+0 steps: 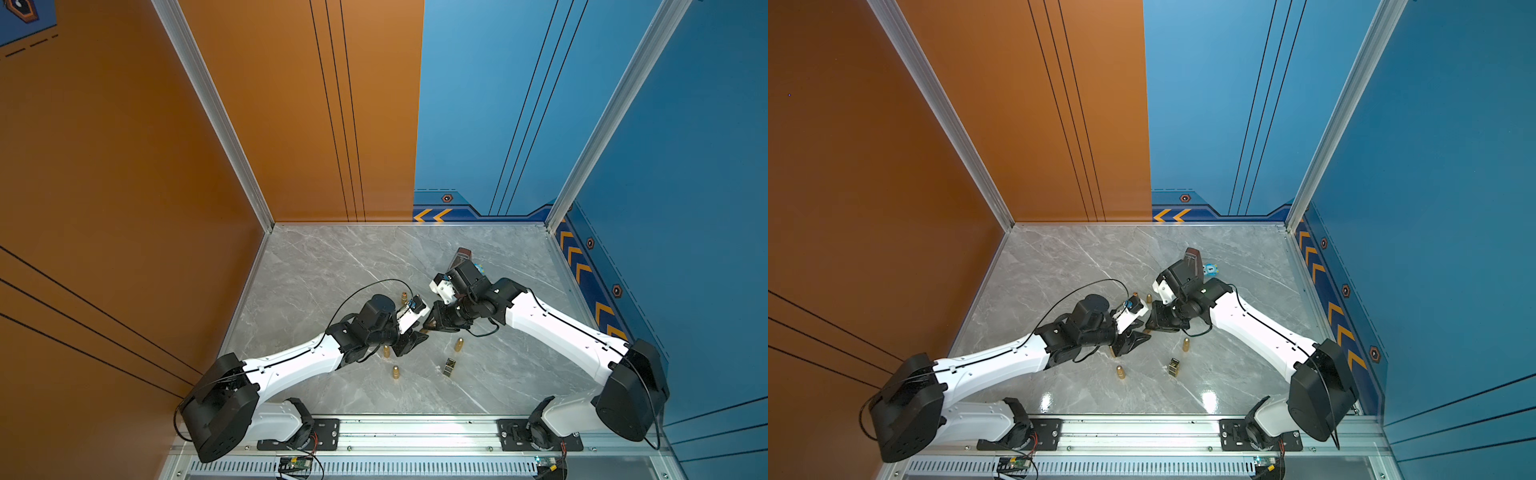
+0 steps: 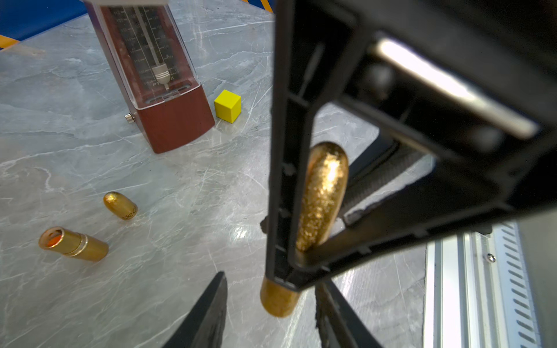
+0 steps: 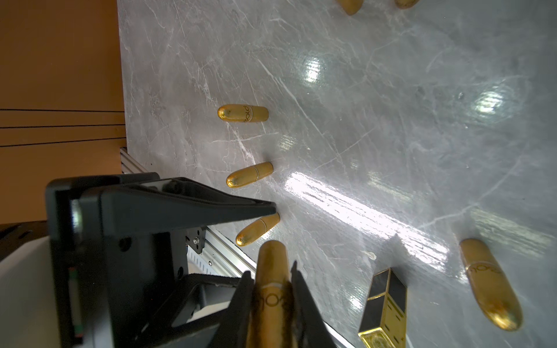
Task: Open the lipstick cap
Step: Open the cover of the lipstick.
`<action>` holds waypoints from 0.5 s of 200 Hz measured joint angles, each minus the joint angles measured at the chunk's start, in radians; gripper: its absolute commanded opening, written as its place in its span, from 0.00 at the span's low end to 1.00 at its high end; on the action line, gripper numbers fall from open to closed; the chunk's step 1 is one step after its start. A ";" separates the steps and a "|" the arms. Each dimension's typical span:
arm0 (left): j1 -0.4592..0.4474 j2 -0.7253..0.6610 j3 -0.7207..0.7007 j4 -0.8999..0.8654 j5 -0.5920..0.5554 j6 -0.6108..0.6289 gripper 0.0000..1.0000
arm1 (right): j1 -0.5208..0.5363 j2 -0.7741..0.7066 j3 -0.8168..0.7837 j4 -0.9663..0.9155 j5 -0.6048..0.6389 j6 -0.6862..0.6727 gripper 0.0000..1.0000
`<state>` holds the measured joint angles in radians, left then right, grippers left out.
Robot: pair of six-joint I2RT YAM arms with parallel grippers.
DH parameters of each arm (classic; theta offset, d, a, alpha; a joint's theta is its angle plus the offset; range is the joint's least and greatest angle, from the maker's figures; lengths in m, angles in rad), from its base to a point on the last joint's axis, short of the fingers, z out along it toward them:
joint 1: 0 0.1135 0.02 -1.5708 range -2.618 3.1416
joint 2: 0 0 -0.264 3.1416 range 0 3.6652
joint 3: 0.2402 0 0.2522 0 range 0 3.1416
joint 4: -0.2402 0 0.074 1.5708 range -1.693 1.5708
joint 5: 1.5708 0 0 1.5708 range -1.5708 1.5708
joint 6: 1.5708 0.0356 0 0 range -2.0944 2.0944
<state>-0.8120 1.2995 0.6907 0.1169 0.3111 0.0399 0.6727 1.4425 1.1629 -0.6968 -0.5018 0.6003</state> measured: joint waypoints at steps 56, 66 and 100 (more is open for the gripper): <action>0.000 0.006 0.006 0.016 0.014 -0.011 0.29 | -0.018 -0.017 -0.014 0.040 -0.048 0.019 0.18; 0.000 0.006 0.010 0.021 0.016 -0.014 0.28 | -0.019 -0.018 -0.017 0.045 -0.052 0.024 0.18; 0.000 0.007 0.011 0.030 0.029 -0.013 0.15 | -0.027 -0.018 -0.022 0.063 -0.061 0.031 0.18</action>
<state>-0.8124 1.3064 0.7021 0.1467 0.3401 0.0265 0.6460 1.4246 1.1408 -0.6338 -0.5625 0.6312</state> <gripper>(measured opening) 0.208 0.215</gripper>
